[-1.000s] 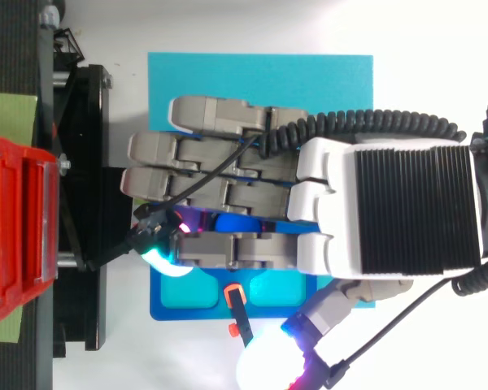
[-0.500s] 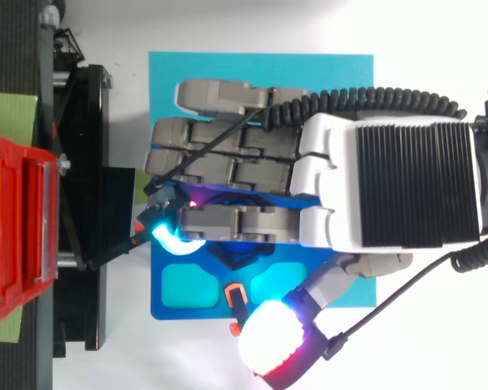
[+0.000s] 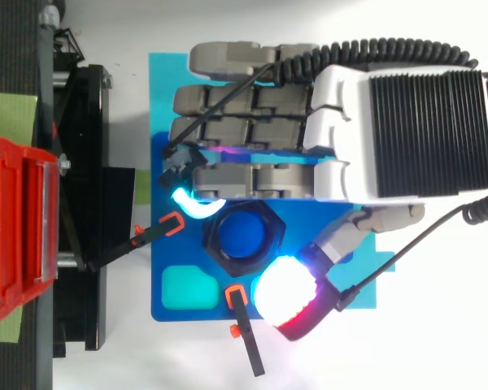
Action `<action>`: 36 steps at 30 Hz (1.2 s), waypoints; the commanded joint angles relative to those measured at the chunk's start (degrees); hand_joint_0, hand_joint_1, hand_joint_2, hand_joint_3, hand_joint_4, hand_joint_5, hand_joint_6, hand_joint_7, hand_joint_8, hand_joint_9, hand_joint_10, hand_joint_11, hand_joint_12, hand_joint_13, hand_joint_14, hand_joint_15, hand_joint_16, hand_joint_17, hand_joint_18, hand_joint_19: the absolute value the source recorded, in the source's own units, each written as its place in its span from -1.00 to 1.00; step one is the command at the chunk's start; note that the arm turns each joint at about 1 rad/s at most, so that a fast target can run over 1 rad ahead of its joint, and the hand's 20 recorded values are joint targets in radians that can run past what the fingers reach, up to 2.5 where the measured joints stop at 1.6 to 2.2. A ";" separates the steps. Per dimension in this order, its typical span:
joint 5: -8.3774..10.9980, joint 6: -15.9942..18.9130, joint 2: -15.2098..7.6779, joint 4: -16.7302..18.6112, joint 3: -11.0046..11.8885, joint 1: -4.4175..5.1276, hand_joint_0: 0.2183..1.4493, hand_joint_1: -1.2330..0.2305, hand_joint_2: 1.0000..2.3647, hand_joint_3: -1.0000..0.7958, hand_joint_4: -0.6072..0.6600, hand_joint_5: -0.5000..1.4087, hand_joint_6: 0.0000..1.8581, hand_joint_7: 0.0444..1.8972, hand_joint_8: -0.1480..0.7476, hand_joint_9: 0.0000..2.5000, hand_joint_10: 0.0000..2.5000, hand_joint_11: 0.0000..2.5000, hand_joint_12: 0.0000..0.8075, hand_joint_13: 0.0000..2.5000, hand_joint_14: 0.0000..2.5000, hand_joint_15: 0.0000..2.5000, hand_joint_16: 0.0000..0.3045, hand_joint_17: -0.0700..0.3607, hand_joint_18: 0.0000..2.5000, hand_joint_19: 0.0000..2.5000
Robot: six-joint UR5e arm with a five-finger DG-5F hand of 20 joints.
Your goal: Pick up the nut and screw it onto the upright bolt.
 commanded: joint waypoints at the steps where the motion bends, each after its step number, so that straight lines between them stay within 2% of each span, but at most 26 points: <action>1: -0.83 -0.80 0.02 0.12 0.10 -0.76 -0.53 0.43 -1.00 -0.44 0.28 -0.47 -0.46 0.51 -0.11 -0.35 -1.00 -1.00 -0.46 -0.46 -1.00 -1.00 -0.86 -0.45 -0.69 -1.00; 4: -1.45 -0.80 0.02 0.21 0.10 -1.38 -0.53 0.42 -1.00 -0.44 0.25 -0.46 -0.46 0.55 -0.11 -0.31 -1.00 -1.00 -0.48 -0.43 -1.00 -1.00 -0.87 -0.47 -0.65 -1.00; 8: -1.53 -0.89 -0.06 -0.05 0.10 -1.73 -0.51 0.39 -1.00 -0.44 0.19 -0.43 -0.46 0.58 -0.12 -0.23 -1.00 -1.00 -0.55 -0.36 -1.00 -1.00 -0.89 -0.50 -0.57 -1.00; 11: -1.53 -1.06 0.02 0.12 0.10 -1.73 -0.50 0.38 -1.00 -0.44 0.13 -0.41 -0.43 0.52 -0.12 -0.13 -1.00 -1.00 -0.61 -0.31 -1.00 -1.00 -0.91 -0.53 -0.52 -1.00; 15: -2.77 -1.15 -0.06 0.04 0.10 -2.25 -0.50 0.36 -1.00 -0.44 0.10 -0.40 -0.41 0.46 -0.16 0.00 -1.00 -1.00 -0.66 -0.26 -1.00 -1.00 -0.93 -0.56 -0.47 -1.00; 19: -3.03 -1.24 0.02 -0.05 0.10 -2.61 -0.52 0.38 -1.00 -0.44 0.14 -0.40 -0.46 0.53 -0.13 -0.01 -1.00 -1.00 -0.63 -0.28 -1.00 -1.00 -0.92 -0.55 -0.49 -1.00; 21: -3.20 -1.24 0.02 0.21 0.81 -2.78 -0.53 0.39 -1.00 -0.44 0.20 -0.43 -0.46 0.43 -0.14 -0.06 -1.00 -1.00 -0.61 -0.32 -1.00 -1.00 -0.91 -0.53 -0.53 -1.00; 22: -4.87 -1.24 0.02 -1.19 3.79 -3.05 -0.54 0.41 -1.00 -0.44 0.26 -0.46 -0.46 0.32 -0.15 -0.12 -1.00 -1.00 -0.58 -0.35 -1.00 -1.00 -0.90 -0.51 -0.56 -1.00; 23: -5.23 -1.24 0.02 -1.72 4.06 -3.05 -0.55 0.42 -1.00 -0.44 0.33 -0.49 -0.46 0.16 -0.16 -0.19 -1.00 -1.00 -0.54 -0.39 -1.00 -1.00 -0.88 -0.49 -0.60 -1.00; 27: -7.07 -1.33 0.02 -6.47 9.24 -3.22 -0.57 0.45 -1.00 -0.44 0.24 -0.56 -0.46 -0.18 -0.20 -0.35 -1.00 -1.00 -0.48 -0.49 -1.00 -1.00 -0.85 -0.43 -0.69 -1.00; 31: -7.42 -1.59 0.02 -7.79 10.21 -2.78 -0.59 0.48 -1.00 -0.44 0.20 -0.62 -0.46 -0.32 -0.22 -0.47 -1.00 -1.00 -0.42 -0.58 -1.00 -1.00 -0.82 -0.39 -0.78 -1.00; 34: -7.42 -1.77 -0.15 -6.99 10.21 -2.52 -0.59 0.51 -1.00 -0.44 0.18 -0.63 -0.46 -0.37 -0.23 -0.52 -1.00 -1.00 -0.39 -0.63 -1.00 -1.00 -0.81 -0.38 -0.84 -1.00; 35: -7.16 -1.77 -0.59 -6.12 10.21 -2.25 -0.59 0.52 -1.00 -0.44 0.18 -0.63 -0.46 -0.38 -0.24 -0.56 -1.00 -1.00 -0.37 -0.65 -1.00 -1.00 -0.81 -0.38 -0.87 -1.00; 36: -6.98 -1.41 -1.73 -4.71 10.21 -1.55 -0.59 0.52 -1.00 -0.44 0.18 -0.63 -0.46 -0.39 -0.24 -0.58 -1.00 -1.00 -0.37 -0.66 -1.00 -1.00 -0.81 -0.37 -0.88 -1.00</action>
